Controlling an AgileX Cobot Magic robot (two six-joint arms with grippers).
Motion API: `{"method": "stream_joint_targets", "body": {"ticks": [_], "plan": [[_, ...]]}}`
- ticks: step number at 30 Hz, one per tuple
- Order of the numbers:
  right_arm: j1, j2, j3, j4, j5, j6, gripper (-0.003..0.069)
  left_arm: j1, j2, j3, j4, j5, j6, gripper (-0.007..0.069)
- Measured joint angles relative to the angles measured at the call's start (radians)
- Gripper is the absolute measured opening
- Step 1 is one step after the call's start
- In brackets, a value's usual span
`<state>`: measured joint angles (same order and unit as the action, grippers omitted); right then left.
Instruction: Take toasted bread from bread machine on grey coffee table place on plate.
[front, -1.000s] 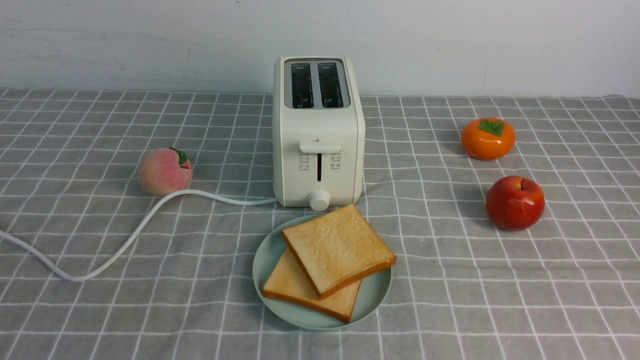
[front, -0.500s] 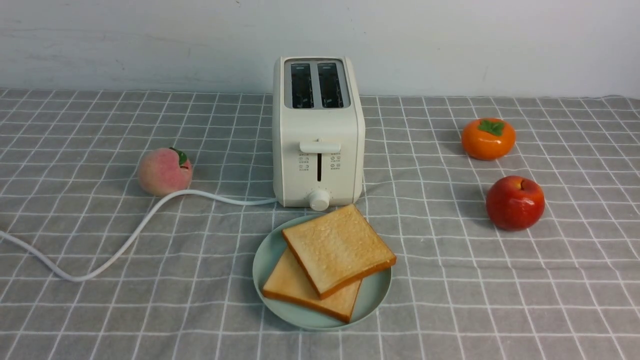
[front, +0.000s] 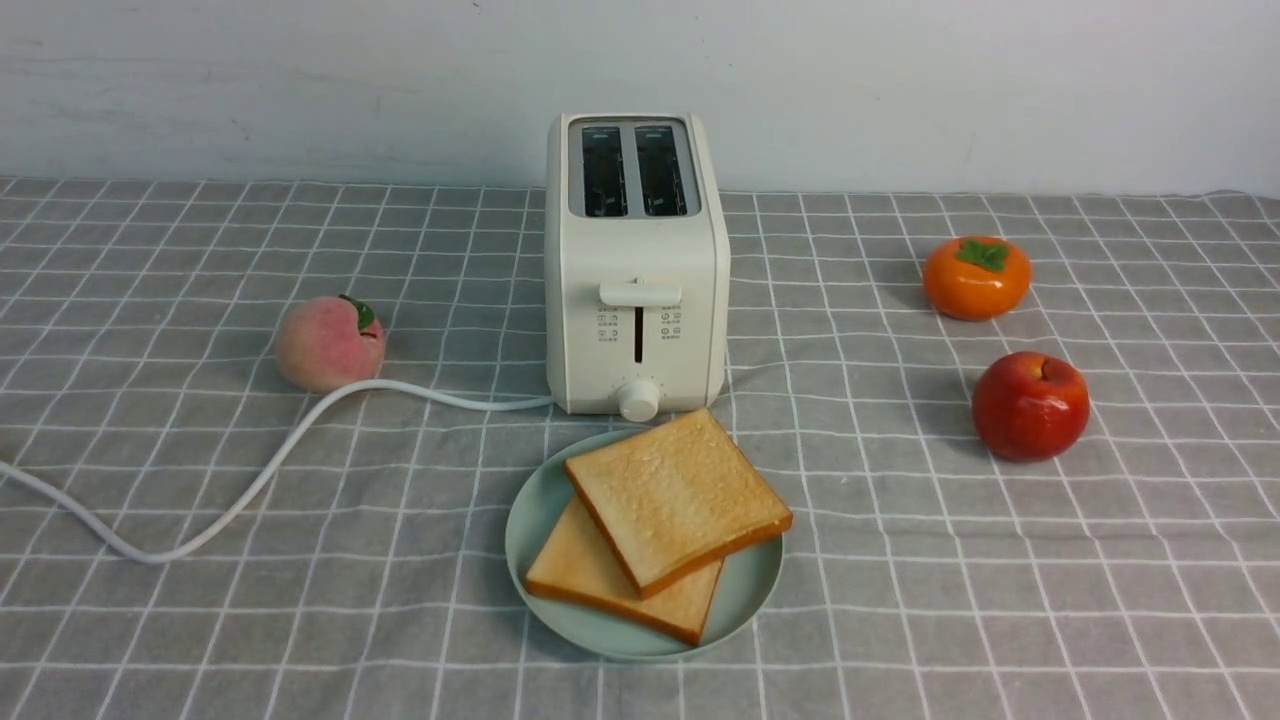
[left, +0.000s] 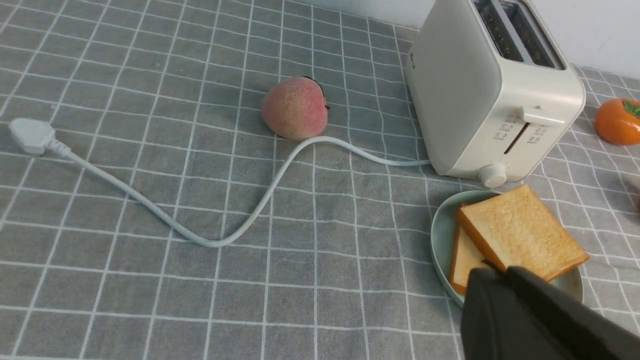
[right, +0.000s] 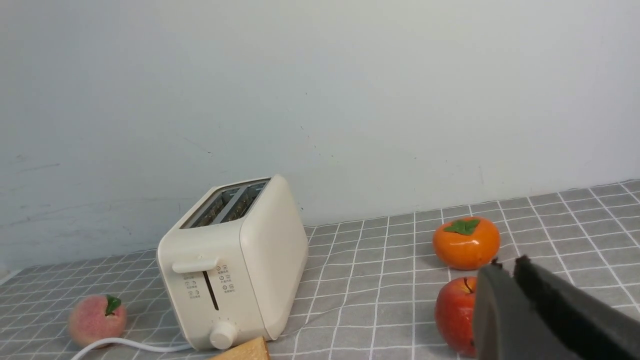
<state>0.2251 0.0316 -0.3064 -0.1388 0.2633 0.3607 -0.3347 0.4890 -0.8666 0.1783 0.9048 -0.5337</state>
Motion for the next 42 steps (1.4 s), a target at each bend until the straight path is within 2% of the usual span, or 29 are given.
{"method": "stream_joint_targets", "body": {"ticks": [3, 7, 11, 12, 13, 16, 19, 21, 26, 42], "plan": [[0.0, 0.0, 0.0, 0.0, 0.0, 0.0, 0.0046, 0.0, -0.024, 0.027, -0.008, -0.04, 0.013, 0.0], [0.0, 0.0, 0.0, 0.0, 0.0, 0.0, 0.0051, 0.024, -0.107, 0.146, -0.06, -0.21, 0.101, 0.0002], [0.0, 0.0, 0.0, 0.0, 0.0, 0.0, 0.0059, 0.191, -0.306, 0.444, -0.213, -0.469, 0.26, 0.0005], [0.0, 0.0, 0.0, 0.0, 0.0, 0.0, 0.0059, 0.191, -0.314, 0.457, -0.218, -0.478, 0.264, 0.0006], [0.0, 0.0, 0.0, 0.0, 0.0, 0.0, 0.0062, 0.255, -0.379, 0.555, -0.245, -0.528, 0.283, 0.0007], [0.0, 0.0, 0.0, 0.0, 0.0, 0.0, 0.0066, 0.318, -0.484, 0.744, -0.261, -0.582, 0.288, 0.0012], [0.0, 0.0, 0.0, 0.0, -0.002, 0.0, 0.0069, 0.318, -0.498, 0.852, -0.261, -0.585, 0.276, 0.0015], [0.0, -0.001, 0.0, 0.0, -0.002, 0.0, 0.0074, 0.299, -0.499, 0.893, -0.25, -0.534, 0.261, 0.0017], [0.0, -0.001, 0.0, 0.0, 0.0, 0.0, 0.008, 0.252, -0.499, 0.897, -0.239, -0.517, 0.256, 0.0021], [0.0, -0.001, 0.0, 0.0, 0.0, 0.0, 0.0095, 0.25, -0.499, 0.897, -0.239, -0.518, 0.255, 0.0037]]}}
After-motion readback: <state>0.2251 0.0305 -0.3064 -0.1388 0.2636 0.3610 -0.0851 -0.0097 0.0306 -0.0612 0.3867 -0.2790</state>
